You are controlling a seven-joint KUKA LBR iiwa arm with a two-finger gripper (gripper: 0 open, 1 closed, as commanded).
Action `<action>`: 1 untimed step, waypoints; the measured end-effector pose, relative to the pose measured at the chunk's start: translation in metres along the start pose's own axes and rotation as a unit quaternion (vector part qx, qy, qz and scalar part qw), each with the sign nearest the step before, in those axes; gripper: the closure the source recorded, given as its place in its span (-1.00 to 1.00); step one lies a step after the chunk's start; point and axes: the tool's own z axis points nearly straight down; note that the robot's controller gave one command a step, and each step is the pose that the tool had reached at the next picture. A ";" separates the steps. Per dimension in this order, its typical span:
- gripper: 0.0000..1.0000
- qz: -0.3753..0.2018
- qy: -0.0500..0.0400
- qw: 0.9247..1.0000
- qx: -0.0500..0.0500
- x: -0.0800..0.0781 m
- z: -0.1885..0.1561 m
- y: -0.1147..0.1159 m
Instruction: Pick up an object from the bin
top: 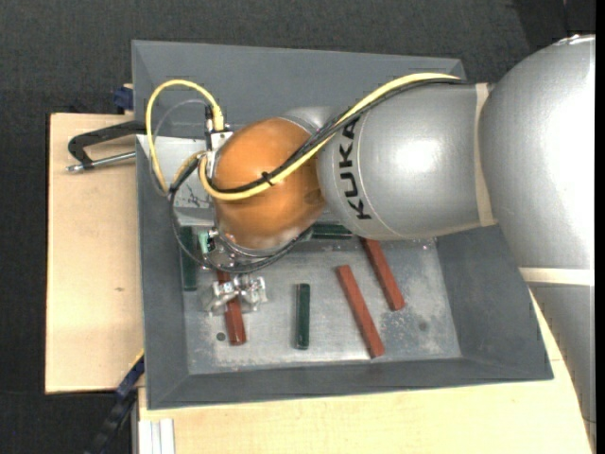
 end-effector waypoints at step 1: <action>1.00 0.000 0.000 1.000 -0.003 0.000 -0.018 0.002</action>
Offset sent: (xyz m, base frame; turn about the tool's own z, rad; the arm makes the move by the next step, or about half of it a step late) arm -0.0001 0.0000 0.0430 0.0000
